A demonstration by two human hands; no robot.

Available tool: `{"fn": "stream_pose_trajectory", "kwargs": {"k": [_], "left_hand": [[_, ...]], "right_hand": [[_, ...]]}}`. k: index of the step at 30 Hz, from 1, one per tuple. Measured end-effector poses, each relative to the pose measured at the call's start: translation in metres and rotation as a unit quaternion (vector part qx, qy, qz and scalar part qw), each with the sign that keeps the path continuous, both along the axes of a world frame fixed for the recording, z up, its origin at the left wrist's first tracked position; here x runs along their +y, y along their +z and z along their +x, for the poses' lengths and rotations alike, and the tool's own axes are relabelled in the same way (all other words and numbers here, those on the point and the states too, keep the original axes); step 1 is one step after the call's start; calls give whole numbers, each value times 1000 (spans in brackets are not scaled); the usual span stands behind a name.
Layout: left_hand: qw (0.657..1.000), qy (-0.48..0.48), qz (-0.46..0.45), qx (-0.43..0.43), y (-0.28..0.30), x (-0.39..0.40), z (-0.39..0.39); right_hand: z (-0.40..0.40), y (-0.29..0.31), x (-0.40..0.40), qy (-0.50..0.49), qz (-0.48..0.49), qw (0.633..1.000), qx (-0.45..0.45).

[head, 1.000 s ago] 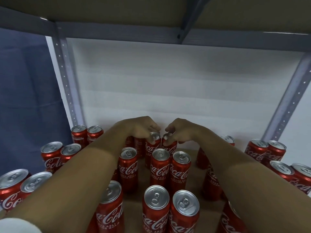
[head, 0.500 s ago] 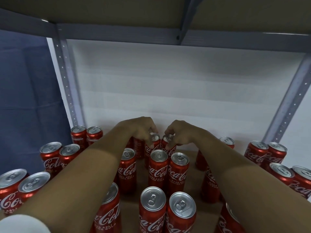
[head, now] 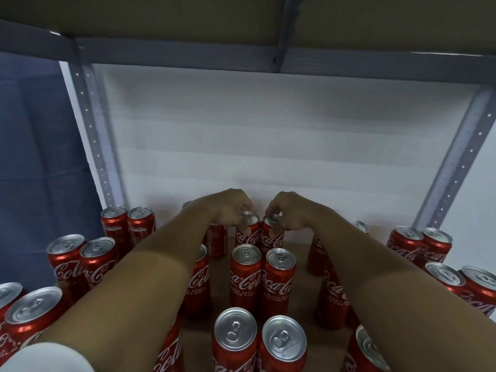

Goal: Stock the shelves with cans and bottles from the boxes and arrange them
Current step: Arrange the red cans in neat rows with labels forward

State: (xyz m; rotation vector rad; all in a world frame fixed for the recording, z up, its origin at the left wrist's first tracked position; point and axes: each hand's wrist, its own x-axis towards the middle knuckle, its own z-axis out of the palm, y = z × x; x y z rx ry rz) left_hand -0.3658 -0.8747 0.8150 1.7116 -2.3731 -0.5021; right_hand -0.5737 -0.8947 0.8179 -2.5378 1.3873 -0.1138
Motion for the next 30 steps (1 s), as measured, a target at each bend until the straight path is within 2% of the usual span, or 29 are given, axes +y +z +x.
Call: {"fn": "stream_pose_trajectory", "kwargs": {"k": [11, 17, 30], "left_hand": [[1000, -16, 5, -17, 4, -15, -7], [1000, -8, 22, 11, 0, -20, -4], [999, -11, 24, 21, -1, -17, -7]], "right_hand": [[-8, -5, -15, -10, 6, 1000, -22], [-8, -4, -17, -8, 3, 1000, -23], [-10, 0, -17, 5, 1, 1000, 11]]}}
